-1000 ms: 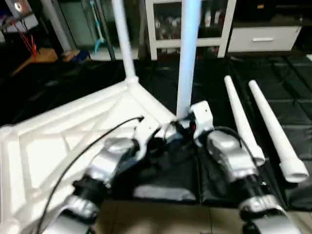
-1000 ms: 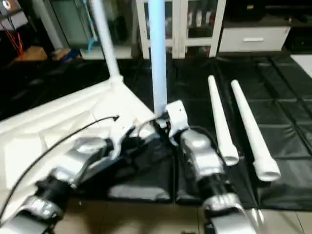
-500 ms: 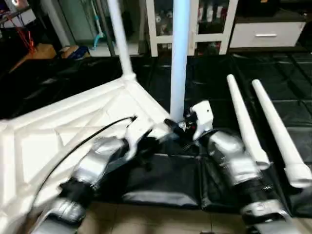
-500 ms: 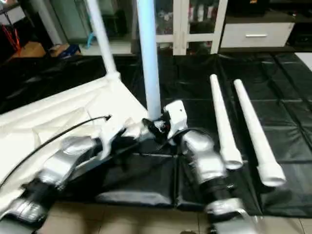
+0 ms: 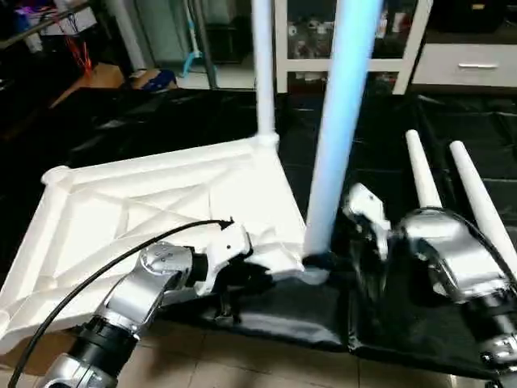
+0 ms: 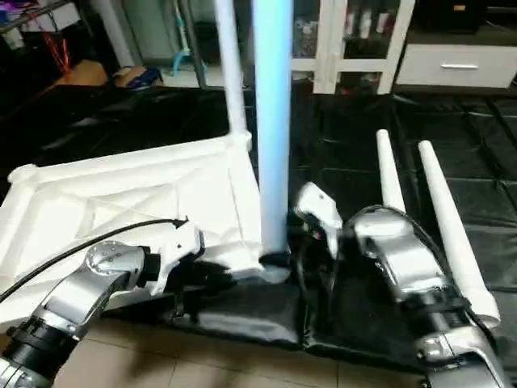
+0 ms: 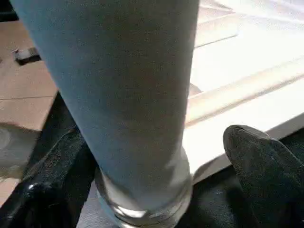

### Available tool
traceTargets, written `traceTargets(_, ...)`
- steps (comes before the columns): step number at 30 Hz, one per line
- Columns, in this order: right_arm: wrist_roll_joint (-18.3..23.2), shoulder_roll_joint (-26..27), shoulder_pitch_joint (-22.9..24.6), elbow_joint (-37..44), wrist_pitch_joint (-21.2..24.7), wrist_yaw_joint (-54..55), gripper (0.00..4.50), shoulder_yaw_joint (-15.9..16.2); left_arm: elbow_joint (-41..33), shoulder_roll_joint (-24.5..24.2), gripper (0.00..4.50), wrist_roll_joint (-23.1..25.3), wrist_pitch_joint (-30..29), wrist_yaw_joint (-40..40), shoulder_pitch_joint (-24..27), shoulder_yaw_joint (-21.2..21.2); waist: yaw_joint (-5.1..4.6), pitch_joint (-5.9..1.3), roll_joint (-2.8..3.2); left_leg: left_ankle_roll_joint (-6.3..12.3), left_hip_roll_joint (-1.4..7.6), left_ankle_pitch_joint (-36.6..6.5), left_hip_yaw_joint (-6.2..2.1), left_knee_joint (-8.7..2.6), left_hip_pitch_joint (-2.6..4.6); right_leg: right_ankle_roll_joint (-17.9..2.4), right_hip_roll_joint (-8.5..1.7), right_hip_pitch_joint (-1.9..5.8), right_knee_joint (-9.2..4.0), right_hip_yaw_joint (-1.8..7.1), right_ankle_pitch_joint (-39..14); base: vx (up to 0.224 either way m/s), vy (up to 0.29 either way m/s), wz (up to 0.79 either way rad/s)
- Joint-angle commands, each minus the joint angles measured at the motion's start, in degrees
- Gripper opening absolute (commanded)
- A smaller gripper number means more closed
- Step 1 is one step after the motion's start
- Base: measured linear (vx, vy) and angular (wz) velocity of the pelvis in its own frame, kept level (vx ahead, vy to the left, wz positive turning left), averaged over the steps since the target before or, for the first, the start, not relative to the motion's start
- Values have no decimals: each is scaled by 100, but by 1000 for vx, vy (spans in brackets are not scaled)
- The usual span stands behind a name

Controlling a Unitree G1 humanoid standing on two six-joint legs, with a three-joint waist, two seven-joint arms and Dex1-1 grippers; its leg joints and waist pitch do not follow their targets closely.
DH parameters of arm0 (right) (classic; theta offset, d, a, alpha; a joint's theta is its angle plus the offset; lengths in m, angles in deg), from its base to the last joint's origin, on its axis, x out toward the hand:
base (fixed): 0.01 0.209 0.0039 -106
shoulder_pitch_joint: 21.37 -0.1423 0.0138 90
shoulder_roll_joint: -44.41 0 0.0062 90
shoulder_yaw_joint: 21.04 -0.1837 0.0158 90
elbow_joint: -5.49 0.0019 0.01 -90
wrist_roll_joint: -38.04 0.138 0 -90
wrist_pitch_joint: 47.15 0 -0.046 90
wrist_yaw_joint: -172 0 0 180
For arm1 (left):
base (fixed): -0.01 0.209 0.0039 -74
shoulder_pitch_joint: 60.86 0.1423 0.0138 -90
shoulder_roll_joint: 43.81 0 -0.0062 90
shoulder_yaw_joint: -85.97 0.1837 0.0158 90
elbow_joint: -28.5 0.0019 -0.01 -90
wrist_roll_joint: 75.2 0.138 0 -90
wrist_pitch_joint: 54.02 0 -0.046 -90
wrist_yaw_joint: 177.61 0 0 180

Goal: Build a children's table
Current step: Rotate leg to tighten

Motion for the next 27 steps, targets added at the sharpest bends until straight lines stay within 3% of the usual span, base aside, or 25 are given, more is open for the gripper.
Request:
traceTargets(1,86,16,32,182,144,-167,430,121,-88,-45,0,-98,-108,203,103,193,-8,-317,-163,467,322,-1219,-143,-511,94,-1331,-149,227,-363,170,-1514,0,0,0)
traceTargets(4,195,-6,66,262,296,-308,430,149,-108,-62,0,-105,-123,213,108,192,-9,-324,-159,459,325,-1172,-151,-513,80,-1327,-142,235,-352,171,-1457,0,0,0)
traceTargets(11,130,-33,105,221,307,-370,367,189,-178,-88,0,-98,-188,241,128,158,14,-356,-149,585,315,-817,-148,-473,75,-1425,-138,241,-308,160,-1011,0,0,0)
traceTargets(15,136,-10,85,204,344,-331,335,159,-190,-98,0,-98,-204,248,128,153,28,-352,-150,606,314,-833,-147,-473,73,-1437,-139,245,-309,157,-1046,0,0,0)
traceTargets(18,-58,-48,68,87,147,-223,317,242,-180,-112,0,-75,-210,262,122,166,25,-354,-154,562,315,-867,-148,-474,76,-1420,-140,243,-312,159,-1099,0,0,0)
traceTargets(23,-118,129,76,-67,-28,184,279,89,-157,-94,0,-19,-225,197,167,184,1,-333,-160,505,313,-1042,-149,-493,73,-1373,-139,238,-340,161,-1327,0,0,0)
traceTargets(26,-208,335,70,-232,-86,645,263,4,-71,-58,0,65,-236,32,148,164,-70,-312,-151,376,302,-1260,-164,-521,66,-1311,-138,228,-366,158,-1563,0,0,0)
traceTargets(27,-318,599,25,-462,-24,1274,261,-95,123,69,0,175,-241,-285,38,95,-121,-301,-155,304,299,-1400,-170,-537,63,-1270,-134,226,-378,157,-1703,0,0,0)
